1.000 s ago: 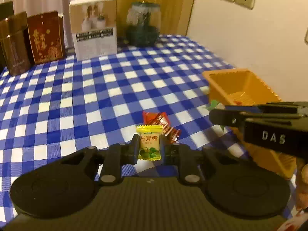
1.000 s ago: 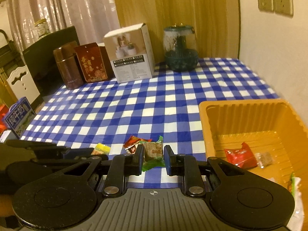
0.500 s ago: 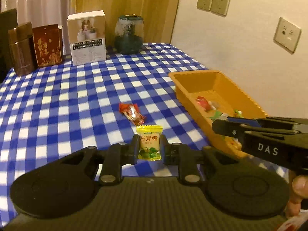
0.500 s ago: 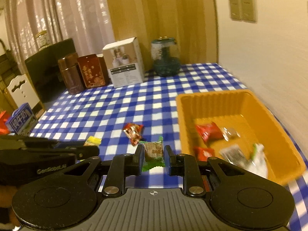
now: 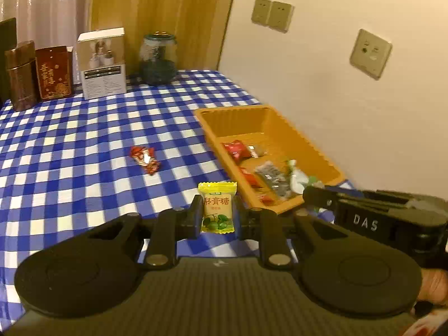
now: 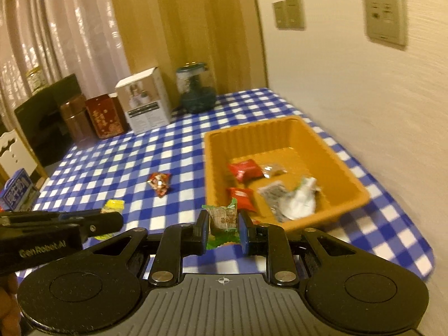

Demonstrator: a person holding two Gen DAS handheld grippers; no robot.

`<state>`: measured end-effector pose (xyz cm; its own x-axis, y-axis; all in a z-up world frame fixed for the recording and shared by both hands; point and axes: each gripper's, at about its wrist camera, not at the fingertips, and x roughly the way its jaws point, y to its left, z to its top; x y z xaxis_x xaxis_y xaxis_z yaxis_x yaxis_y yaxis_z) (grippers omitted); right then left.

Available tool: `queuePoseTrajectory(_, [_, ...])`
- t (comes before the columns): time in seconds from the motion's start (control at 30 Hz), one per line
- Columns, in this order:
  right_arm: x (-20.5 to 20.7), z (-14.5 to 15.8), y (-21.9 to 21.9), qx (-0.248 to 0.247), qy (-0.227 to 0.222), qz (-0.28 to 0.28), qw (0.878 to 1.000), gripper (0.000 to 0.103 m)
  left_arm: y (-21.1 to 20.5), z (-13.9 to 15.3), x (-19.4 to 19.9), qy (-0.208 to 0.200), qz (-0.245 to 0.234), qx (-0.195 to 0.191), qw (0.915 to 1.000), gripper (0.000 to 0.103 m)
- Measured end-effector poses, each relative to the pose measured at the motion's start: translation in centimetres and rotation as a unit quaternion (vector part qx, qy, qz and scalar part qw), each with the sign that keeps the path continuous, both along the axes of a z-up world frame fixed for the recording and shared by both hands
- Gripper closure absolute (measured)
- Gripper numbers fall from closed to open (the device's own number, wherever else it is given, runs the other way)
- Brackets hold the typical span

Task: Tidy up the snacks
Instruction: 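Carry both held snacks over the orange tray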

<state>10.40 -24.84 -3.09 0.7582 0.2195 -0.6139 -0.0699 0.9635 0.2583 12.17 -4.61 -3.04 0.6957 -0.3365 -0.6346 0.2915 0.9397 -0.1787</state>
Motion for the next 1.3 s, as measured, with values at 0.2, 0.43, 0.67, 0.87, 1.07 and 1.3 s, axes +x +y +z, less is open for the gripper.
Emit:
queuePoseTrajectory(0.2, [-1.6,0.2,-2.4,-0.003,0.011,-0.026,1.000,0.080,-2.2,0.6,-0.9,0.002,-0.020,0.001,0.9998,0.084])
queuePoseTrajectory(0.43, [-2.3,0.7,-4.3,-0.012,0.013,-0.045,0.999,0.080,-4.4,0.6,-0.7,0.005,-0.040,-0.003,0.9992,0.084])
queuePoseTrajectory(0.67, [-2.0,0.5,-5.7,-0.013,0.017,-0.055,0.998,0.080,-6.6,0.2,0.1,0.007,-0.061,-0.004,0.9981,0.084])
queuePoseTrajectory(0.87, [-1.0,0.3,-6.7,-0.013,0.014,-0.054,0.998,0.080,-8.2,-0.6,1.1,0.011,-0.074,-0.002,0.9972,0.084])
queuePoseTrajectory(1.07, [0.7,0.3,-7.6,-0.013,0.010,-0.050,0.999,0.080,-9.0,-1.1,2.7,0.013,-0.075,-0.001,0.9971,0.084])
queuePoseTrajectory(1.3, [3.6,-0.1,-8.4,-0.012,0.012,-0.041,0.999,0.080,-9.6,-2.2,5.4,0.021,-0.068,-0.003,0.9974,0.084])
